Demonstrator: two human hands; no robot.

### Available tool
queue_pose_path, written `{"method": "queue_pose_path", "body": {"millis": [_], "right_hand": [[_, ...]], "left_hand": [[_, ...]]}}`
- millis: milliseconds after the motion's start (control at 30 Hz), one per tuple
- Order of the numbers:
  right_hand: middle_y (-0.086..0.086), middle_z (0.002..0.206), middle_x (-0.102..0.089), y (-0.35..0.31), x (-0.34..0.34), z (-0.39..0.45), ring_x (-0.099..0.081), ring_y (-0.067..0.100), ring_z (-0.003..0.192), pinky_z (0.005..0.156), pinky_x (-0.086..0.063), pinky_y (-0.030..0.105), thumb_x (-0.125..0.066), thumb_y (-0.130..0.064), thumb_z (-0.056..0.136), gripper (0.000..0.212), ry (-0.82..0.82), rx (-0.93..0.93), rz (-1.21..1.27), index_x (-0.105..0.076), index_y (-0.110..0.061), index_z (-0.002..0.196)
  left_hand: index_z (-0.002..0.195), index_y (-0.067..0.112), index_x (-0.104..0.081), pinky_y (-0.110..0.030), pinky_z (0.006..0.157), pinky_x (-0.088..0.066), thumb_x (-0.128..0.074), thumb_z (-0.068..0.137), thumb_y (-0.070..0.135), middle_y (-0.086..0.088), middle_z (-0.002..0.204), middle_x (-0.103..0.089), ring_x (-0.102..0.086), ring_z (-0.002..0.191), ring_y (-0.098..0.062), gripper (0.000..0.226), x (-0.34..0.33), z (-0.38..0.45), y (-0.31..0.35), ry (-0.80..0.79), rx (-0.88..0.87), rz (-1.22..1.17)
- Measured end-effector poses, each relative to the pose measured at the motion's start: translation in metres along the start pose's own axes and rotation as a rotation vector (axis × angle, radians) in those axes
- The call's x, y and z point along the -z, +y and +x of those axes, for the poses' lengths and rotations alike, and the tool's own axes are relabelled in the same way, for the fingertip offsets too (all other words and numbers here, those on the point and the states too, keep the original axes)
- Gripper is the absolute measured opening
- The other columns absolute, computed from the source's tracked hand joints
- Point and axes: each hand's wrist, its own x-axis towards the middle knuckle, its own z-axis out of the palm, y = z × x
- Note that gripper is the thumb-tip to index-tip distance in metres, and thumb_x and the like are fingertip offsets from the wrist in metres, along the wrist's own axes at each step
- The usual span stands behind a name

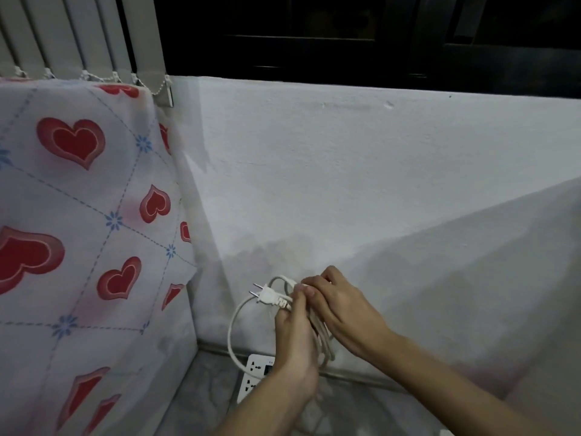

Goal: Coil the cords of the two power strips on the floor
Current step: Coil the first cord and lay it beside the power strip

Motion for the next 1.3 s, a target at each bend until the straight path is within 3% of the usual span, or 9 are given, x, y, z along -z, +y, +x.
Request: {"method": "queue_pose_path", "body": {"millis": [133,200,267,367,533,800,967,1167,1300], "right_hand": [[-0.007,0.104,-0.046,-0.001,-0.001,-0.004,-0.055,0.01,0.092,0.084,-0.044,0.026,-0.03,-0.037,0.1,0.036,-0.043,0.089,0.08,-0.048,-0.024,0.128],[-0.013,0.11,-0.051,0.0,-0.005,-0.006,-0.053,0.003,0.099,0.089,-0.044,0.023,-0.035,-0.035,0.098,0.037,-0.055,0.09,0.257,-0.042,-0.024,0.133],[-0.01,0.094,-0.058,0.001,-0.005,-0.005,-0.058,0.008,0.086,0.082,-0.049,0.034,-0.041,-0.032,0.097,0.029,-0.05,0.004,0.468,-0.044,-0.023,0.125],[-0.001,0.074,-0.057,0.008,-0.006,-0.005,-0.058,0.019,0.071,0.076,-0.048,0.05,-0.045,-0.03,0.096,0.019,-0.069,-0.091,0.645,-0.049,-0.012,0.101],[0.0,0.072,-0.052,0.015,-0.009,-0.009,-0.054,0.016,0.07,0.077,-0.047,0.044,-0.039,-0.025,0.101,0.027,-0.202,-0.133,0.788,-0.053,-0.003,0.093],[-0.002,0.087,-0.065,0.033,-0.035,-0.017,-0.062,0.011,0.087,0.087,-0.049,0.027,-0.041,-0.027,0.1,0.031,-0.437,-0.156,0.55,-0.065,-0.01,0.094],[0.005,0.103,-0.069,0.049,-0.042,-0.021,-0.063,0.011,0.098,0.089,-0.047,0.02,-0.041,-0.026,0.1,0.031,-0.397,-0.164,0.366,-0.067,-0.009,0.101],[-0.003,0.107,-0.07,0.053,-0.049,-0.021,-0.063,0.01,0.102,0.094,-0.048,0.029,-0.042,-0.03,0.1,0.03,-0.429,-0.143,0.234,-0.067,-0.016,0.105],[0.002,0.108,-0.071,0.046,-0.051,-0.023,-0.063,0.013,0.1,0.091,-0.047,0.026,-0.041,-0.03,0.099,0.031,-0.51,-0.093,0.178,-0.067,-0.014,0.106]], "left_hand": [[0.09,0.004,-0.069,-0.022,0.055,-0.057,-0.056,0.094,0.028,-0.009,0.081,-0.073,-0.072,0.068,-0.015,0.028,-0.006,0.006,0.02,-0.073,0.063,-0.111],[0.095,0.003,-0.069,-0.021,0.056,-0.056,-0.053,0.096,0.018,-0.009,0.094,-0.075,-0.072,0.073,-0.013,0.023,-0.008,0.012,0.034,-0.106,0.054,-0.14],[0.11,-0.002,-0.064,-0.027,0.062,-0.057,-0.047,0.098,0.013,-0.011,0.107,-0.073,-0.071,0.085,-0.016,0.025,-0.009,0.017,0.047,-0.152,0.048,-0.155],[0.114,0.003,-0.047,-0.031,0.071,-0.054,-0.038,0.1,0.007,-0.009,0.086,-0.076,-0.073,0.081,-0.02,0.016,-0.009,0.02,0.063,-0.206,0.014,-0.199],[0.107,0.005,-0.047,-0.033,0.068,-0.055,-0.043,0.098,0.005,-0.003,0.055,-0.07,-0.069,0.049,-0.016,0.009,-0.004,0.029,0.083,-0.201,-0.037,-0.161],[0.087,0.007,-0.053,-0.031,0.064,-0.059,-0.045,0.098,0.007,0.0,0.052,-0.064,-0.065,0.047,-0.015,0.014,-0.002,0.022,0.104,-0.299,-0.143,-0.038],[0.085,0.007,-0.054,-0.031,0.062,-0.057,-0.048,0.096,0.007,-0.002,0.058,-0.058,-0.059,0.048,-0.016,0.013,0.004,0.022,0.099,-0.32,-0.149,0.024],[0.092,0.004,-0.052,-0.028,0.053,-0.048,-0.047,0.096,0.009,0.001,0.052,-0.046,-0.045,0.046,-0.015,0.008,0.005,0.018,0.089,-0.383,-0.216,0.21],[0.098,0.003,-0.053,-0.028,0.052,-0.044,-0.045,0.097,0.011,0.005,0.048,-0.042,-0.04,0.042,-0.012,0.011,0.005,0.014,0.089,-0.443,-0.235,0.453]]}}
